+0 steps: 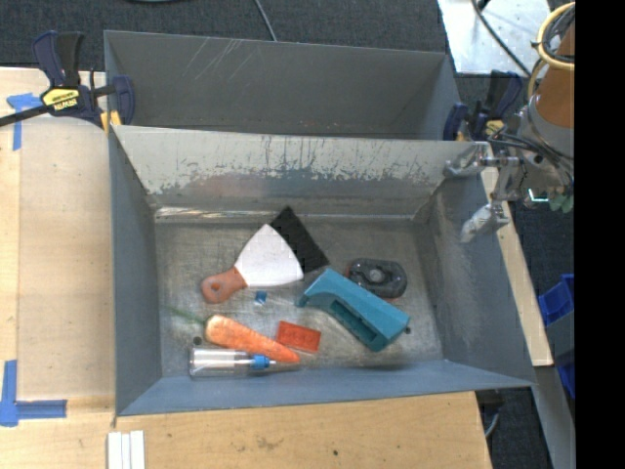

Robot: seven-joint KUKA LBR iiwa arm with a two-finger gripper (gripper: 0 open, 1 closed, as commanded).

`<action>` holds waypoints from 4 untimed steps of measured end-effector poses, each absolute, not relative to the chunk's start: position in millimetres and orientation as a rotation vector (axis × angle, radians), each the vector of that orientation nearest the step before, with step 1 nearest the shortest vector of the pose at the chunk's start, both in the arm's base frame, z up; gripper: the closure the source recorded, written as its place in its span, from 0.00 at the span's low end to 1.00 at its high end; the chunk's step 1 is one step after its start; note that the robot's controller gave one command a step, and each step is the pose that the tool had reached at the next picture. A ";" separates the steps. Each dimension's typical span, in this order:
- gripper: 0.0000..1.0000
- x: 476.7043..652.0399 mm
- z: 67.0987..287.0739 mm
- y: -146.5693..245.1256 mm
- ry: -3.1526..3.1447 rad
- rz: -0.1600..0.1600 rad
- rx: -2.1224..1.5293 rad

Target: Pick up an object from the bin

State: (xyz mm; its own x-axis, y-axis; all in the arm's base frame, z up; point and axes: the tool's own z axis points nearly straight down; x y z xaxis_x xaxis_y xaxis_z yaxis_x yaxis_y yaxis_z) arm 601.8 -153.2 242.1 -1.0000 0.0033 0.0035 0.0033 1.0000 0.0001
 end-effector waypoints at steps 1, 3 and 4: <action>0.00 603.4 246.7 -152.6 -3.146 0.002 -0.001; 0.00 574.3 153.3 -140.7 -3.146 0.002 0.109; 0.00 563.5 127.6 -127.1 -3.144 0.001 -0.021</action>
Offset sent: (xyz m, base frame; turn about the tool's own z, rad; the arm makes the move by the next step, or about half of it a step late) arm -0.0593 0.0311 -0.1079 -0.3706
